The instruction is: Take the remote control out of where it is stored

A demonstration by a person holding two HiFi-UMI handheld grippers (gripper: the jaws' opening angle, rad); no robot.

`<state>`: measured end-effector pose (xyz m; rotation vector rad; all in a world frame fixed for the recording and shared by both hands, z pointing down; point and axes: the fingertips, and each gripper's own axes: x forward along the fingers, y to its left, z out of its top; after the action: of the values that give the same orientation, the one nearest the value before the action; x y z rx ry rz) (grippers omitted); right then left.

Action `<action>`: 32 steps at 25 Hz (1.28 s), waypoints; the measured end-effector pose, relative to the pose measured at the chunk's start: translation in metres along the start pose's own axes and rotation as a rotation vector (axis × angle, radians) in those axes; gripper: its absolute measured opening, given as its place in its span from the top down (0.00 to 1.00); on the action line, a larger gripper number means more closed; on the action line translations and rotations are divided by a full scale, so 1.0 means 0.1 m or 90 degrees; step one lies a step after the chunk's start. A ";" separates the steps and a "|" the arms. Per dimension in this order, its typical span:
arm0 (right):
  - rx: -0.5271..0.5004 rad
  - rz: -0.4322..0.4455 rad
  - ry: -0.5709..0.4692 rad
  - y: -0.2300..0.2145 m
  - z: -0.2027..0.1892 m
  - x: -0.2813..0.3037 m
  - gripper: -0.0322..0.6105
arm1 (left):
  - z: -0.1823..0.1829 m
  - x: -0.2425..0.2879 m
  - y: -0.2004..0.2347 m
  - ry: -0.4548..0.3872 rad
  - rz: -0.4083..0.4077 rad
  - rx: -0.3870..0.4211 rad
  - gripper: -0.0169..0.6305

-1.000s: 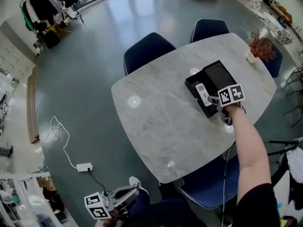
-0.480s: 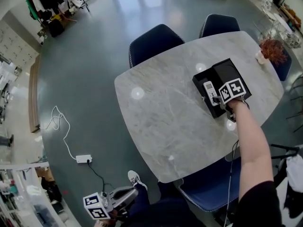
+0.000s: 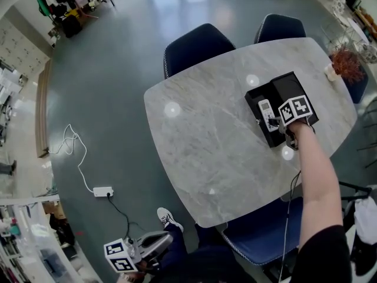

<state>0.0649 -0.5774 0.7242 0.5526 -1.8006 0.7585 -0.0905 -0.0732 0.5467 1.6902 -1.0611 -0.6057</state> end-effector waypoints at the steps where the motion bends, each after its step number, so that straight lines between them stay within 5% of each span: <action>1: 0.002 0.003 0.001 0.01 0.02 0.01 0.73 | 0.01 0.01 0.01 0.000 0.000 0.000 0.96; 15: -0.025 0.042 0.030 0.26 0.13 0.14 0.73 | -0.01 0.02 0.06 -0.003 0.007 -0.014 0.96; 26: 0.047 0.132 0.015 0.32 0.15 0.17 0.74 | -0.08 0.05 0.06 -0.001 0.015 -0.019 0.96; 32: 0.055 0.124 -0.026 0.25 0.17 0.09 0.77 | -0.09 0.09 0.08 -0.001 0.016 -0.019 0.96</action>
<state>0.0341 -0.5724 0.7233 0.4561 -1.8848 0.9670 -0.0820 -0.0778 0.5584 1.6476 -1.0677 -0.6032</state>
